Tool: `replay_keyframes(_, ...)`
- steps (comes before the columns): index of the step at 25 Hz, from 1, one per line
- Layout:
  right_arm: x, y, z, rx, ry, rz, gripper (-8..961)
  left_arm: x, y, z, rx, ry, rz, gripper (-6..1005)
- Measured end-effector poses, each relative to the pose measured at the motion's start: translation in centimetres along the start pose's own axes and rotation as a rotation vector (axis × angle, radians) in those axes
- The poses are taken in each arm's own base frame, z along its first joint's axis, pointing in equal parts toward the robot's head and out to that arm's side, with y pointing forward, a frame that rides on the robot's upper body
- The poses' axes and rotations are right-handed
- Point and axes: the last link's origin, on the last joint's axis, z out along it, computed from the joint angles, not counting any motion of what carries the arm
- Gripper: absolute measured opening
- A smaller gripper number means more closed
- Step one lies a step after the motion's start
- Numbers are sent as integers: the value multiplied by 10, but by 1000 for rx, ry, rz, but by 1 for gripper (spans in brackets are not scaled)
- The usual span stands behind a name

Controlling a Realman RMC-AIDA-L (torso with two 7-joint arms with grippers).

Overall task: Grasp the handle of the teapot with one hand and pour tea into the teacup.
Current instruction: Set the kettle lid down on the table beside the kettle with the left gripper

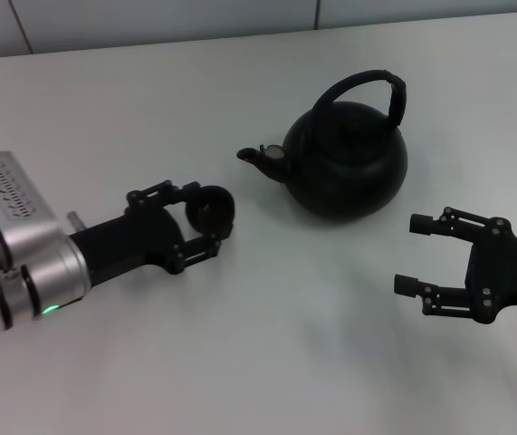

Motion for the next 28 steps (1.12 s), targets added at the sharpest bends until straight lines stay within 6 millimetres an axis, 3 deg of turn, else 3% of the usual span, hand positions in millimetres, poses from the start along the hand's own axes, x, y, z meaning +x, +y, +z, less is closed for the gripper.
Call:
replay_keyframes(2,0,0,0,0,0,0,787,5,4,12,-24,-3,20,688)
replay_keyframes(28,-1,-1,1,-1,-3,-4,782,-9,14,20,17,-68,59,762)
